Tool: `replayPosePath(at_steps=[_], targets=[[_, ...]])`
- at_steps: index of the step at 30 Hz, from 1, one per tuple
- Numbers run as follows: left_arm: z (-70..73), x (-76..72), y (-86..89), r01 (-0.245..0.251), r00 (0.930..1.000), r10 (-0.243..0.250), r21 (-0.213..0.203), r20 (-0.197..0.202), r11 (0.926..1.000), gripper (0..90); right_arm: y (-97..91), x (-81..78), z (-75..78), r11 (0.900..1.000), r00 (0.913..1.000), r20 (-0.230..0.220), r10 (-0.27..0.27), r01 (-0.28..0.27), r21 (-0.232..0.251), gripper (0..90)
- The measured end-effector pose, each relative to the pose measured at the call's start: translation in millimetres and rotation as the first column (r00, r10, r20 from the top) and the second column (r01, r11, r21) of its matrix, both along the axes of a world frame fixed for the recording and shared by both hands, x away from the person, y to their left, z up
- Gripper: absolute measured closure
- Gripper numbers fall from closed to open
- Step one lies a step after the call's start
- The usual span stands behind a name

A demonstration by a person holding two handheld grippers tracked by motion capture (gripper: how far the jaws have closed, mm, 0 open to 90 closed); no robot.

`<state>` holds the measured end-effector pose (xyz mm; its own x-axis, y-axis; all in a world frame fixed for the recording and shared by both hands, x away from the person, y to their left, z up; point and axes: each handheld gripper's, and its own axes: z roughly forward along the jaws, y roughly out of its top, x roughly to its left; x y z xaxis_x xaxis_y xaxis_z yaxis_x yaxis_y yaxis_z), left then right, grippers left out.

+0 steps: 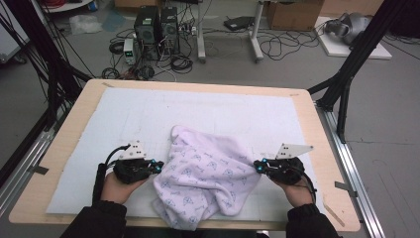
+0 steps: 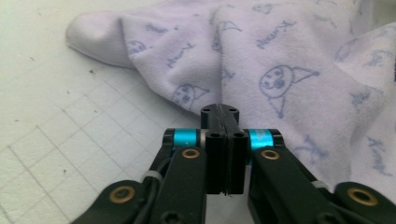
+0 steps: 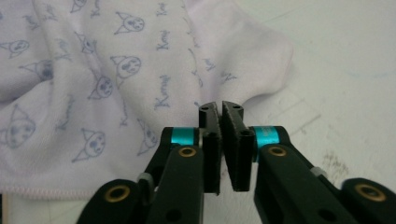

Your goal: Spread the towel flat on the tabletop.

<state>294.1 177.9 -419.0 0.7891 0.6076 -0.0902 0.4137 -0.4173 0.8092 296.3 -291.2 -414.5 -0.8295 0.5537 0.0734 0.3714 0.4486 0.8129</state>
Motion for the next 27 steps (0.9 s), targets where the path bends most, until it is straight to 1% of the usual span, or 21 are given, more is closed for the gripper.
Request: replayPosePath(at_steps=[1, 2, 4, 5, 8, 9, 10, 12, 13, 14, 15, 16, 17, 18, 19, 20, 21, 23, 24, 26, 27], targets=[[-1.4, 3.3, -1.5, -0.005, 0.9999, 0.005, 0.007, -0.009, 1.0, 74.6, 0.0, 1.2, -3.1, 1.0, 0.9999, -0.012, -0.005, 0.005, 0.0, 71.8], [-3.4, 6.1, -4.1, -0.009, 0.9998, 0.009, 0.004, -0.017, 1.0, 70.4, 2.1, 3.1, -5.8, 0.9999, 0.9996, -0.024, -0.013, 0.013, -0.009, 69.2], [-7.0, 12.3, -10.2, -0.023, 0.9993, 0.023, 0.013, -0.028, 0.9997, 60.8, 9.6, 6.9, -10.6, 0.9994, 0.9995, -0.028, -0.011, 0.01, -0.034, 58.2], [-8.5, 15.3, -13.2, -0.033, 0.9991, 0.033, 0.028, -0.025, 0.9991, 58.3, 13.4, 10.0, -13.2, 0.9989, 0.9994, -0.033, -0.011, 0.009, -0.046, 56.2], [-13.4, 23.8, -21.6, -0.034, 0.9985, 0.035, 0.021, -0.042, 0.9992, 56.8, 22.1, 18.2, -21.1, 0.9969, 0.9985, -0.054, -0.001, -0.003, -0.078, 55.2], [-15.4, 25.8, -24.7, -0.027, 0.9985, 0.028, 0.024, -0.047, 0.9994, 60.7, 25.7, 22.0, -25.6, 0.9954, 0.9976, -0.069, 0.001, -0.008, -0.096, 56.5], [-17.6, 27.3, -27.3, -0.018, 0.9985, 0.019, 0.032, -0.051, 0.9993, 60.7, 25.7, 22.0, -25.6, 0.9954, 0.9976, -0.069, 0.001, -0.008, -0.096, 56.5], [-22.9, 30.6, -31.1, 0.001, 0.9977, 0.002, 0.042, -0.068, 0.9991, 67.7, 28.4, 24.9, -30.2, 0.9936, 0.996, -0.089, 0.003, -0.013, -0.112, 58.6], [-24.6, 31.7, -31.5, 0.014, 0.9965, -0.013, 0.018, -0.083, 0.9997, 74.2, 28.8, 25.2, -30.6, 0.9936, 0.9964, -0.085, 0.0, -0.01, -0.112, 60.2], [-24.4, 31.8, -31.4, 0.021, 0.9966, -0.019, 0.021, -0.08, 0.9996, 80.4, 29.3, 25.9, -30.6, 0.9938, 0.9968, -0.08, 0.0, -0.009, -0.111, 61.8], [-23.6, 30.7, -31.5, 0.025, 0.9974, -0.024, 0.026, -0.067, 0.9993, 83.5, 30.0, 26.0, -30.8, 0.9933, 0.997, -0.077, -0.003, -0.006, -0.115, 63.7], [-22.3, 29.4, -30.8, 0.023, 0.9979, -0.021, 0.037, -0.061, 0.999, 85.7, 30.5, 26.3, -30.7, 0.9933, 0.9975, -0.07, 0.003, -0.011, -0.115, 69.1], [-21.1, 28.4, -29.6, 0.019, 0.998, -0.016, 0.041, -0.061, 0.999, 86.6, 30.7, 26.5, -30.4, 0.9938, 0.9966, -0.079, 0.025, -0.033, -0.106, 78.6], [-19.1, 27.1, -27.7, 0.017, 0.9981, -0.014, 0.051, -0.059, 0.9986, 87.1, 31.8, 26.7, -30.3, 0.9935, 0.9961, -0.08, 0.037, -0.045, -0.105, 81.2], [-17.0, 24.9, -25.9, 0.012, 0.9985, -0.009, 0.057, -0.054, 0.9983, 87.4, 34.8, 27.8, -28.5, 0.9914, 0.9958, -0.072, 0.056, -0.064, -0.114, 83.4], [-14.3, 21.8, -23.4, 0.012, 0.9988, -0.01, 0.059, -0.048, 0.9982, 87.5, 35.6, 28.2, -26.4, 0.9918, 0.996, -0.066, 0.059, -0.066, -0.109, 83.8], [-11.6, 18.5, -19.9, 0.011, 0.9992, -0.009, 0.05, -0.04, 0.9987, 87.5, 35.6, 28.2, -26.4, 0.9918, 0.996, -0.066, 0.059, -0.066, -0.109, 83.8], [-5.9, 10.4, -11.8, 0.002, 0.9993, -0.002, 0.016, -0.038, 0.9999, 87.6, 37.6, 28.6, -20.9, 0.993, 0.9965, -0.053, 0.065, -0.07, -0.095, 84.1], [-2.7, 5.9, -7.2, 0.001, 0.9994, 0.0, 0.01, -0.033, 0.9999, 87.7, 39.0, 28.4, -17.8, 0.9934, 0.9966, -0.043, 0.07, -0.074, -0.088, 84.1], [3.6, -4.7, 1.0, -0.01, 0.9999, 0.01, 0.017, -0.009, 0.9998, 88.0, 42.2, 26.7, -11.6, 0.9941, 0.996, -0.031, 0.084, -0.086, -0.066, 84.2], [6.3, -9.4, 5.2, -0.01, 0.9999, 0.01, 0.017, -0.005, 0.9998, 88.1, 44.6, 25.3, -9.1, 0.9937, 0.9953, -0.023, 0.094, -0.095, -0.06, 84.3]])
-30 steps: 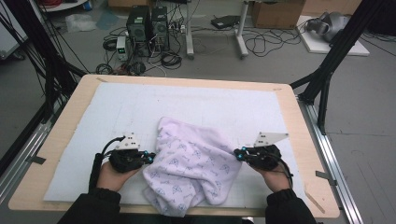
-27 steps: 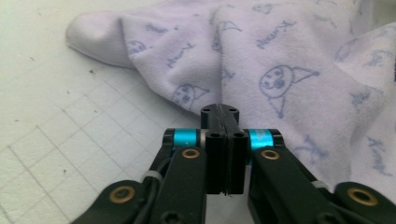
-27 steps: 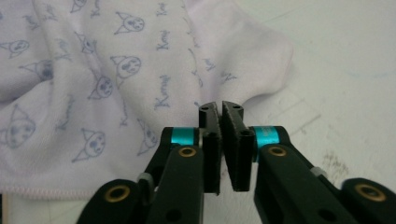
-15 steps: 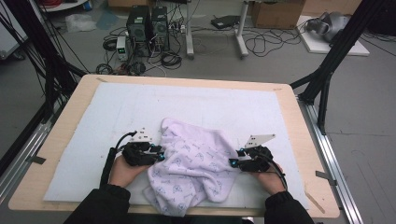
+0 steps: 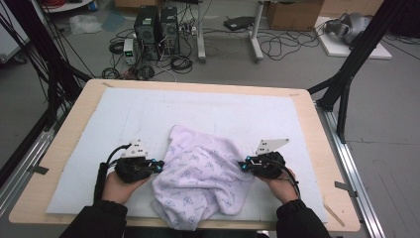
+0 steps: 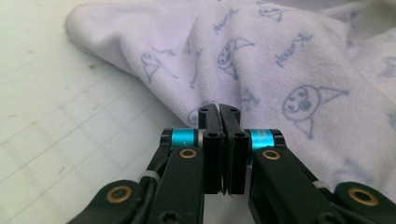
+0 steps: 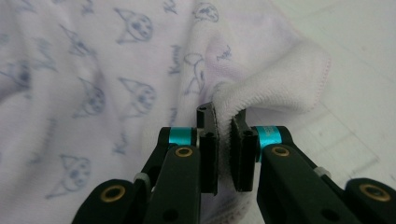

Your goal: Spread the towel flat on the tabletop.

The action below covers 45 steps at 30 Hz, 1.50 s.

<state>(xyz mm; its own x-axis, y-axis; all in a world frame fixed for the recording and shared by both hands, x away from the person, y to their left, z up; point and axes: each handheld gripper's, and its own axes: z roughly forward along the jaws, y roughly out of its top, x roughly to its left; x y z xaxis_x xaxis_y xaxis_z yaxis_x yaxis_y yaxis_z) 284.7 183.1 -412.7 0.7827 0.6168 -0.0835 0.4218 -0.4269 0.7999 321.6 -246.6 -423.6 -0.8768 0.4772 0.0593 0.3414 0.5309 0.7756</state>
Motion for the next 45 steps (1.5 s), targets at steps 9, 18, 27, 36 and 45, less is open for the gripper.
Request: replayPosePath(at_steps=[9, 18, 27, 36, 45], targets=[[7.7, -26.4, 25.9, 0.004, 0.9998, -0.005, 0.019, 0.02, 0.9998, 84.3, 12.5, -18.6, 0.2, 0.9956, 0.9972, -0.015, 0.073, -0.074, -0.057, 79.3], [3.6, 39.6, 1.6, -0.026, 0.9994, 0.027, -0.016, 0.023, 0.9995, 66.2, 6.1, 13.2, 1.1, 0.9988, 0.9966, -0.067, -0.048, 0.048, -0.002, 53.5], [-31.3, 77.7, -20.1, -0.104, 0.991, 0.107, 0.035, -0.081, 0.9939, 59.4, 1.7, 18.5, -16.6, 0.9963, 0.9937, -0.103, -0.044, 0.036, -0.078, 72.5], [4.1, 77.2, -4.9, -0.21, 0.9767, 0.21, 0.0, 0.042, 0.9776, 87.9, 7.2, 40.9, 13.8, 0.9914, 0.9974, -0.064, 0.035, -0.043, -0.124, 85.8], [109.9, 130.9, 11.4, -0.361, 0.9039, 0.38, -0.126, 0.196, 0.9239, 56.0, -0.3, 137.3, 138.2, 0.9404, 0.9337, 0.13, -0.333, 0.32, 0.116, 49.5]])
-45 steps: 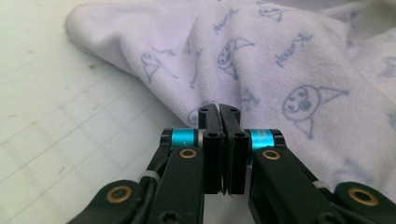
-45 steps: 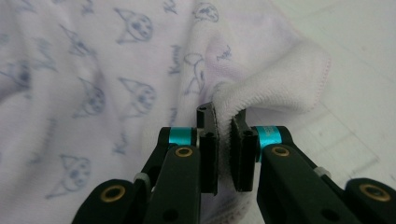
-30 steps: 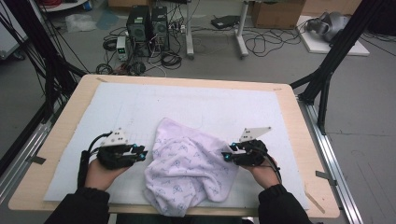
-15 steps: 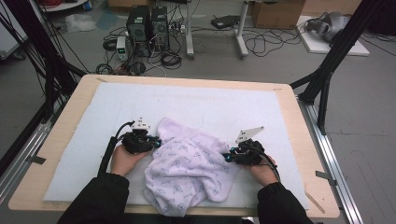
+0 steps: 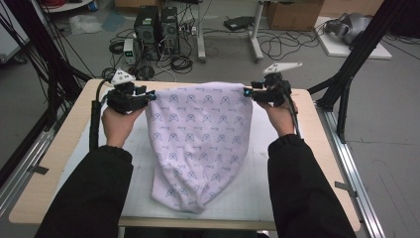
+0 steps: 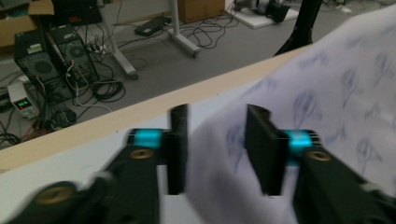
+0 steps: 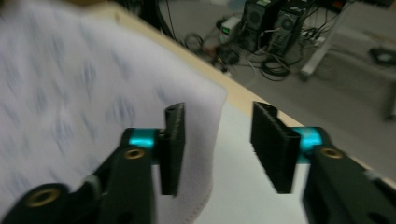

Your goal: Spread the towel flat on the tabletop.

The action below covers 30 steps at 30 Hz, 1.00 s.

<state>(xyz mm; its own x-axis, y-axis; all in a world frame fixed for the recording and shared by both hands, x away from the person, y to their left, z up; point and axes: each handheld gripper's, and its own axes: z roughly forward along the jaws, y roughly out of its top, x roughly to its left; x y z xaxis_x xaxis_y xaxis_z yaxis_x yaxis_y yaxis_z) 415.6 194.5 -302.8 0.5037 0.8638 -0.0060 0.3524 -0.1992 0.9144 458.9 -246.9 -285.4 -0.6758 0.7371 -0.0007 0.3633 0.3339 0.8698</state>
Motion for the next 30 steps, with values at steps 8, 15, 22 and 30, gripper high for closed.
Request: replayPosePath(at_steps=[8, 15, 22, 30], targets=[[-60.1, -31.0, 4.6, 0.137, 0.9857, -0.128, 0.078, -0.109, 0.9875, 50.6, 12.7, -32.4, -63.5, 0.9873, 0.9876, -0.085, 0.132, -0.139, -0.077, 45.8], [-91.1, -79.7, 6.4, 0.23, 0.9679, -0.219, 0.078, -0.123, 0.9701, 48.2, 11.4, -88.6, -92.8, 0.9701, 0.9677, -0.097, 0.233, -0.238, -0.047, 44.4], [-102.5, -121.6, 5.9, 0.261, 0.9613, -0.26, 0.005, -0.092, 0.9653, 47.1, 10.2, -135.2, -107.0, 0.953, 0.9513, -0.094, 0.294, -0.299, -0.049, 43.9], [-117.6, -145.9, -4.2, 0.331, 0.9385, -0.324, 0.045, -0.118, 0.9424, 45.3, 16.2, -161.5, -136.9, 0.9403, 0.9349, -0.125, 0.332, -0.339, -0.034, 43.2]])
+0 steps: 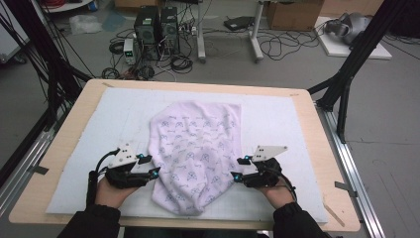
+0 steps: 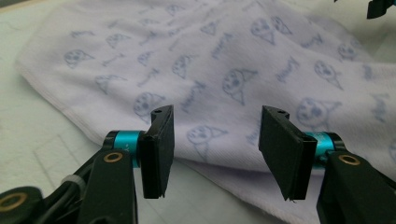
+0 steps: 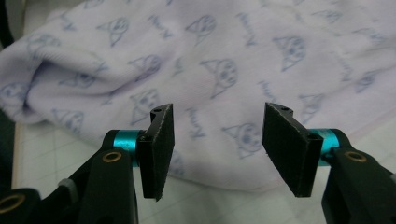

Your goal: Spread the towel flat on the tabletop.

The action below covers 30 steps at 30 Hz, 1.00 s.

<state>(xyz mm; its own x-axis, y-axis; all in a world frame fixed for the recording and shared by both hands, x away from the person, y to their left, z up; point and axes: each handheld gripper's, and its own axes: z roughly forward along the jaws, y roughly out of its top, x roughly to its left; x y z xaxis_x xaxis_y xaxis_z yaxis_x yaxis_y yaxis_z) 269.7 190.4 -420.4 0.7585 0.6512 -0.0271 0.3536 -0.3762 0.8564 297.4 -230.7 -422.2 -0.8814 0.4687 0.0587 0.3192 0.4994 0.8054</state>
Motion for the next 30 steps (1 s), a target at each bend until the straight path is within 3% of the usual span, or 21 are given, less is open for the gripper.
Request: replayPosePath(at_steps=[3, 6, 11, 13, 15, 19, 25, 30], targets=[[-4.5, -4.2, -3.5, 0.036, 0.9991, -0.035, 0.024, -0.022, 0.9991, 45.6, 5.4, -6.4, -6.9, 0.9994, 0.9994, -0.012, 0.034, -0.034, 0.0, 43.7], [-8.4, -7.6, -4.4, 0.069, 0.9965, -0.068, 0.031, -0.05, 0.9971, 48.0, 11.7, -12.0, -12.4, 0.9973, 0.9981, -0.017, 0.059, -0.06, -0.042, 44.2], [-17.6, -11.3, -12.8, 0.158, 0.982, -0.149, 0.078, -0.117, 0.9843, 59.1, 16.1, -12.0, -17.4, 0.996, 0.9965, -0.03, 0.078, -0.079, -0.042, 45.2], [-23.0, -10.1, -19.5, 0.167, 0.9803, -0.151, 0.127, -0.127, 0.9777, 61.3, 18.3, -12.0, -19.7, 0.9937, 0.9956, -0.027, 0.089, -0.091, -0.066, 46.8], [-22.6, -9.6, -19.5, 0.168, 0.9815, -0.153, 0.139, -0.115, 0.9759, 68.2, 19.3, -11.7, -21.0, 0.9928, 0.9956, -0.022, 0.091, -0.092, -0.076, 47.9], [-22.8, -9.1, -17.4, 0.172, 0.9805, -0.157, 0.132, -0.118, 0.9761, 85.1, 21.1, -10.8, -25.2, 0.9929, 0.9964, -0.022, 0.082, -0.084, -0.085, 57.3], [-20.9, -9.4, -16.9, 0.166, 0.9812, -0.151, 0.129, -0.12, 0.9776, 88.2, 18.9, -8.8, -24.5, 0.9926, 0.9945, -0.039, 0.097, -0.1, -0.069, 83.9], [-11.6, -11.1, -11.0, 0.146, 0.9864, -0.139, 0.08, -0.088, 0.9861, 88.5, 15.1, -9.9, -19.7, 0.9932, 0.994, -0.032, 0.105, -0.106, -0.048, 86.4]])
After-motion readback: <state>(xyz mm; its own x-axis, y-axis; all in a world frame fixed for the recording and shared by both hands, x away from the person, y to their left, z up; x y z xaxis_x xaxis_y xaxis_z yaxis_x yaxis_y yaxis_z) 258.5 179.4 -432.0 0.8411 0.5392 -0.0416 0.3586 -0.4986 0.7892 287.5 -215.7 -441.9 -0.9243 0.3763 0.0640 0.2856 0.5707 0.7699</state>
